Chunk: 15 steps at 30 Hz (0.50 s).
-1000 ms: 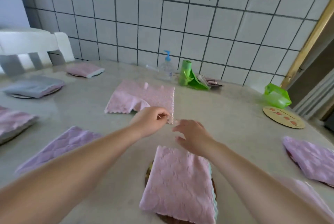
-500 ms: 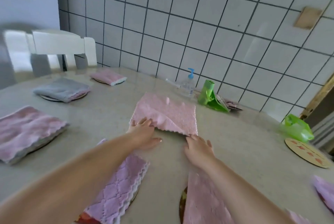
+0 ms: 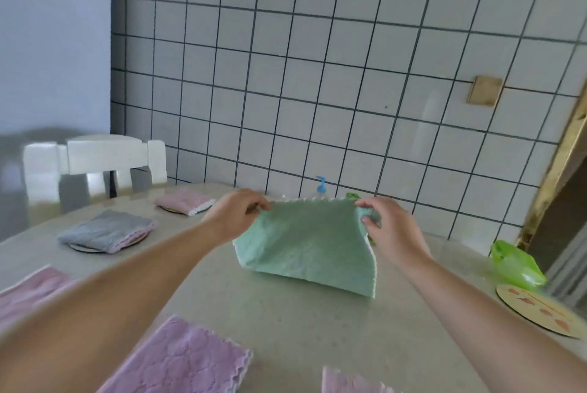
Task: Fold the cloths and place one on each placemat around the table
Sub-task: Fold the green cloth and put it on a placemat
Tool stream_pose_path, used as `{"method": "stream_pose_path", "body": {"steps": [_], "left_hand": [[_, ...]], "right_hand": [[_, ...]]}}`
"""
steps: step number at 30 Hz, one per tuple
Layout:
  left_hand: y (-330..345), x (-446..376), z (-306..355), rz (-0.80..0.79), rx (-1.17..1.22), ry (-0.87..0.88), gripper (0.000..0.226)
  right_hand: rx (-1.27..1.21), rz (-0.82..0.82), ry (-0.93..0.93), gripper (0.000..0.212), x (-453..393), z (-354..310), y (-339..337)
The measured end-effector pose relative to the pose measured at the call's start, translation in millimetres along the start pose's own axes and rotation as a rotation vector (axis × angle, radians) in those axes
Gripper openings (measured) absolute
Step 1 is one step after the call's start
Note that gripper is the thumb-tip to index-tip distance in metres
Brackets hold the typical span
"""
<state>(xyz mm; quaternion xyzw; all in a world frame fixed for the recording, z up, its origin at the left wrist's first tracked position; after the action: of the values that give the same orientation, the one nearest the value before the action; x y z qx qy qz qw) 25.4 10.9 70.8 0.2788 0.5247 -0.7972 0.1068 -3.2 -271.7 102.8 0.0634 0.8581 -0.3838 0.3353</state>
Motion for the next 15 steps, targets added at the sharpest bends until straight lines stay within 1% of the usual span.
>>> {"method": "stream_pose_path", "body": {"steps": [2,5,7,9,10,12,13,15], "left_hand": [[-22.7,-7.2,5.2,0.001,0.023,0.016,0.021],[-46.0,-13.4,4.4,0.04,0.104,-0.037,0.017],[-53.4,-16.9,-0.7,0.059,0.152,-0.101,0.021],[-56.4,-20.0,-8.0,0.058,0.1,-0.184,0.017],[-55.7,-20.9,-11.5,0.044,0.049,-0.224,0.016],[-52.2,-19.9,-14.8,-0.02,0.013,-0.303,0.023],[-48.8,-19.3,-15.0,-0.054,0.046,-0.343,0.023],[-40.5,-18.2,-12.4,-0.116,0.24,-0.45,0.013]], "right_hand": [[-0.077,0.081,0.006,0.026,-7.4,-3.6,-18.5],[-0.185,0.152,0.073,0.028,-13.7,-2.2,-36.8],[-0.249,0.182,0.128,0.02,-15.6,1.4,-42.2],[-0.3,0.199,0.162,0.01,-16.7,4.8,-42.7],[-0.311,0.197,0.171,0.006,-16.3,6.1,-42.0],[-0.312,0.162,0.192,0.005,-16.3,11.3,-37.6],[-0.297,0.138,0.214,0.006,-16.3,15.4,-34.7],[-0.283,0.098,0.282,0.008,-17.0,25.0,-28.3]]}}
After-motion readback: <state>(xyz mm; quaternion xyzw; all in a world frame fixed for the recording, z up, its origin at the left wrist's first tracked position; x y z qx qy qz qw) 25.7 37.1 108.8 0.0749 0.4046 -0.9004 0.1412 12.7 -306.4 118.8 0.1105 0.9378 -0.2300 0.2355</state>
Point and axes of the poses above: each hand's wrist, its own x-axis away from the middle knuckle, its own y-axis out of the palm, z = x × y, the point moved 2 cm from there along -x, towards the middle knuckle, and after that the axes turned 12 degrees about -x, right-handed, at the moved point
